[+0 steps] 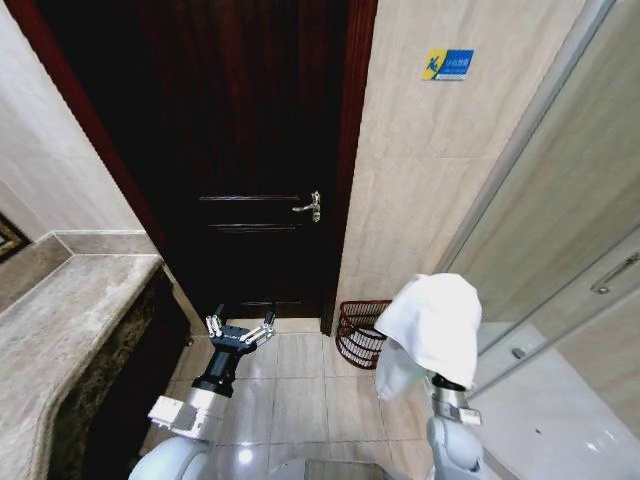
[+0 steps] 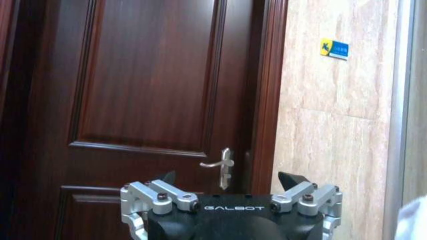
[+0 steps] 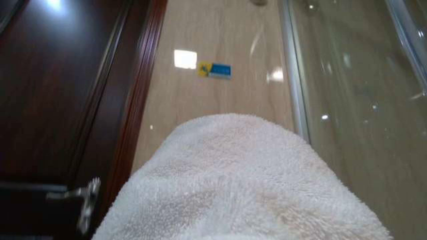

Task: Discard the used towel into the hamper.

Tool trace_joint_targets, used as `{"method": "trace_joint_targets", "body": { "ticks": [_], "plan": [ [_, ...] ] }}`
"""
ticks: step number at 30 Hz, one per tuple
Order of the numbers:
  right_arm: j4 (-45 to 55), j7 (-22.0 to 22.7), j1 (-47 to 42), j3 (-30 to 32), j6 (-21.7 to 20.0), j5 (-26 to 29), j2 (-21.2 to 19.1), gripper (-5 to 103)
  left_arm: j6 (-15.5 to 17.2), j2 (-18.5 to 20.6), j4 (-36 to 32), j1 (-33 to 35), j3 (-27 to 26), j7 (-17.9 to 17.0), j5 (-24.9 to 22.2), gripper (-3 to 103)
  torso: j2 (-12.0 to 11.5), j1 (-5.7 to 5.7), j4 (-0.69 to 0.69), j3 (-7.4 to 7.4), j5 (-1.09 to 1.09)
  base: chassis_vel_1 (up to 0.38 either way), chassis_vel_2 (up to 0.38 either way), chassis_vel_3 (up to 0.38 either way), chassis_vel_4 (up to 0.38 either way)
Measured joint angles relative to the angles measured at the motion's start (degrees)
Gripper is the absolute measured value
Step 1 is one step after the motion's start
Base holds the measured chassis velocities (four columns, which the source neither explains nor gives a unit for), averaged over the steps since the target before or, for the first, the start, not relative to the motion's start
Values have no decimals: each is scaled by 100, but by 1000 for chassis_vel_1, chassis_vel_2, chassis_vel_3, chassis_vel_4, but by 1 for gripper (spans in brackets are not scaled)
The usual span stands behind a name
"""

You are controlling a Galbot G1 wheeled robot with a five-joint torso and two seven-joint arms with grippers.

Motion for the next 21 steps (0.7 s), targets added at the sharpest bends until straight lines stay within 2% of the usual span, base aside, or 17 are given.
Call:
{"method": "trace_joint_targets", "body": {
  "ticks": [3,8,21],
  "plan": [
    [253,6,69,-38,-211,262,-140,11,0,0,0,0,0,0,0,100,0,0,0,0,1,0,0,0,0],
    [492,19,80,-61,-360,359,-200,11,0,0,0,0,0,0,0,100,3,1,0,1,0,0,0,0,0],
    [909,34,-171,-301,-464,359,-248,11,0,0,0,0,0,0,0,100,6,4,1,4,0,-36,41,42,-34]
  ]
}}
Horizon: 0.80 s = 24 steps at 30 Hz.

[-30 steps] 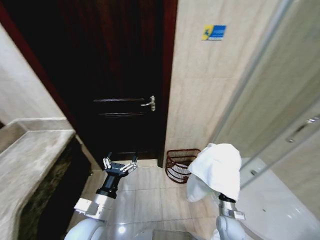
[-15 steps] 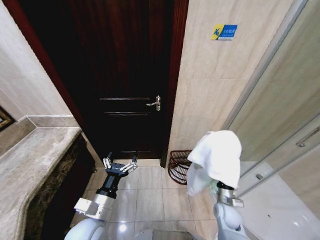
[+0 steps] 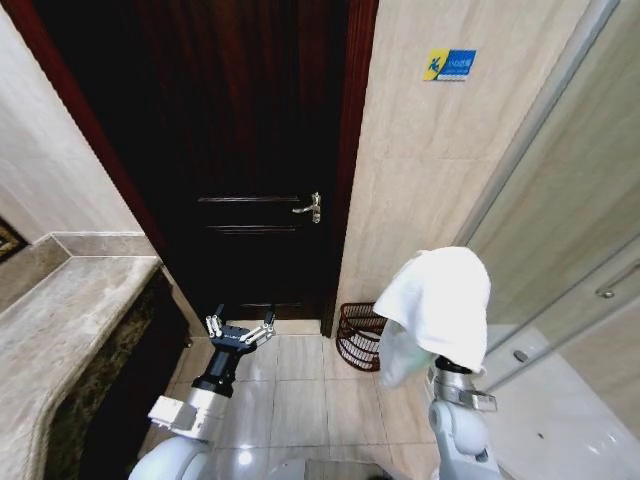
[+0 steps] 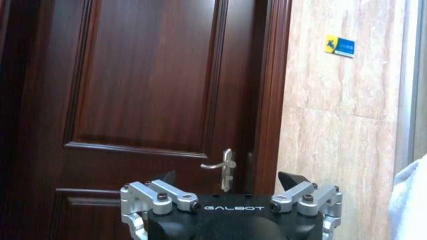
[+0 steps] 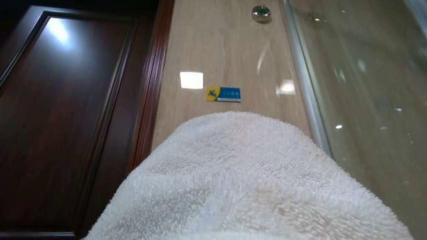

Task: Discard the used towel into the hamper.

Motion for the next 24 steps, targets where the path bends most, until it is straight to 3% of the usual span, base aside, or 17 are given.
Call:
{"method": "trace_joint_targets", "body": {
  "ticks": [13,24],
  "plan": [
    [90,392,259,161,26,32,-229,11,0,0,0,0,0,0,0,100,1,3,0,2,0,-90,90,97,-81],
    [196,286,167,217,74,72,-245,11,0,1,0,0,0,0,0,100,4,-2,-2,1,0,-13,10,10,-10]
  ]
}}
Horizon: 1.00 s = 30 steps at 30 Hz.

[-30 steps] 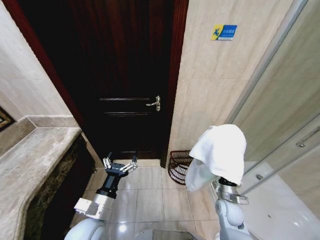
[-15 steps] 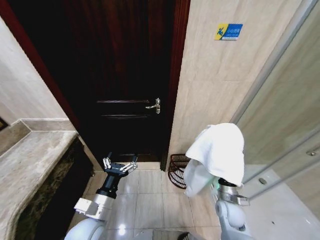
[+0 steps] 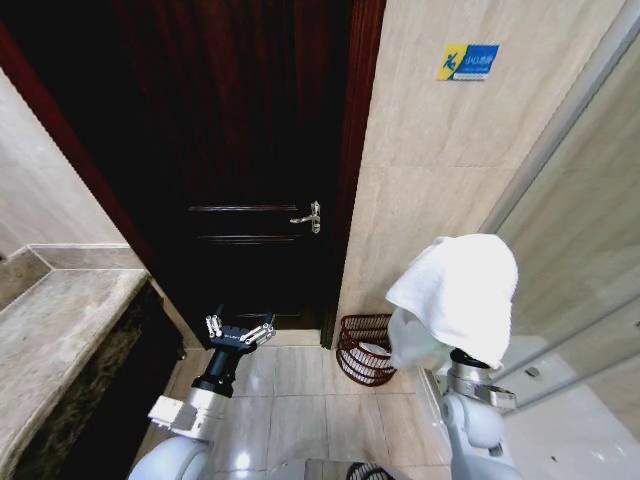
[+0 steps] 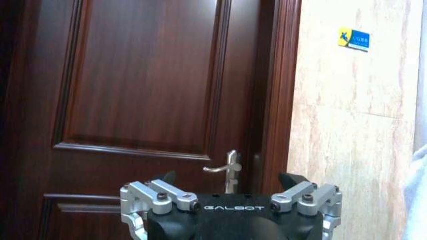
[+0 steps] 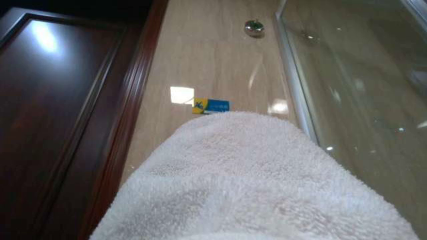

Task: Discard the used towel into the hamper.

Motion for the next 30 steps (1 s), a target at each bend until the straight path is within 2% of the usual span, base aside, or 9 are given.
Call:
{"method": "trace_joint_targets", "body": {
  "ticks": [17,20,24,30],
  "plan": [
    [-85,-133,-68,47,67,66,69,11,0,0,0,0,-1,0,0,100,0,2,4,0,0,35,40,48,40],
    [-109,-81,-71,80,-86,86,48,11,0,0,0,0,0,0,0,100,0,2,-1,0,0,0,0,0,0],
    [-198,-243,8,56,-274,396,-49,11,0,0,0,0,0,0,0,100,0,2,1,0,0,0,0,0,0],
    [-301,-305,154,48,-346,483,-107,11,0,0,0,0,0,0,0,100,-1,3,2,1,0,-14,24,25,-17]
  ]
}}
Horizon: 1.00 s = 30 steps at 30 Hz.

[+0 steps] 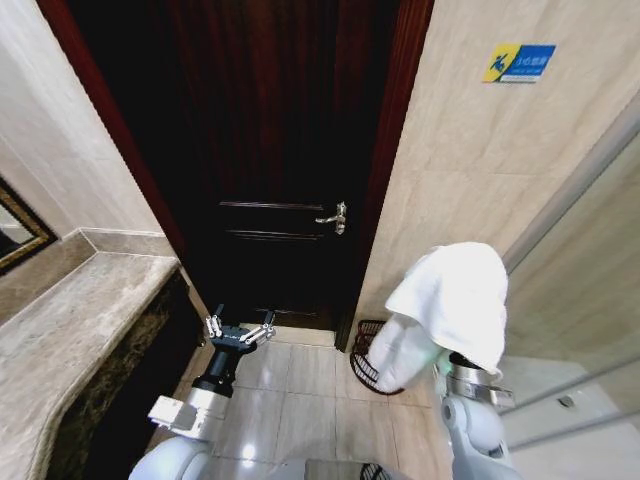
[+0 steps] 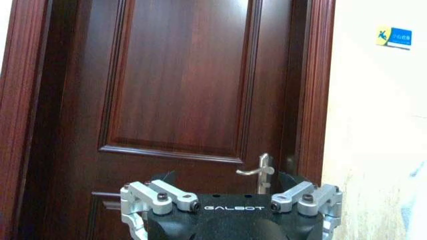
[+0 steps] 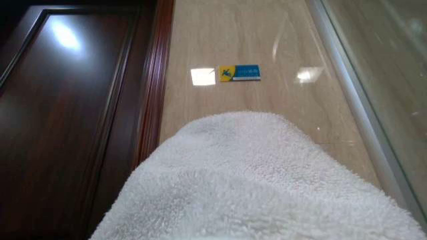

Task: Discard the used towel into the hamper.

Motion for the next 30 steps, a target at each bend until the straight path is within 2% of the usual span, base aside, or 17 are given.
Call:
{"method": "trace_joint_targets", "body": {
  "ticks": [14,24,30],
  "plan": [
    [-254,-49,113,77,-46,78,-27,11,0,0,0,0,0,0,0,100,0,-1,0,0,0,-9,8,8,-11],
    [-436,-60,225,114,-91,121,-73,11,0,0,0,0,0,0,0,100,-1,2,0,1,-2,-103,98,109,-90],
    [-465,-56,215,243,-305,159,-124,11,0,0,0,0,0,0,0,100,-1,2,0,1,0,-24,45,40,-24]
  ]
}}
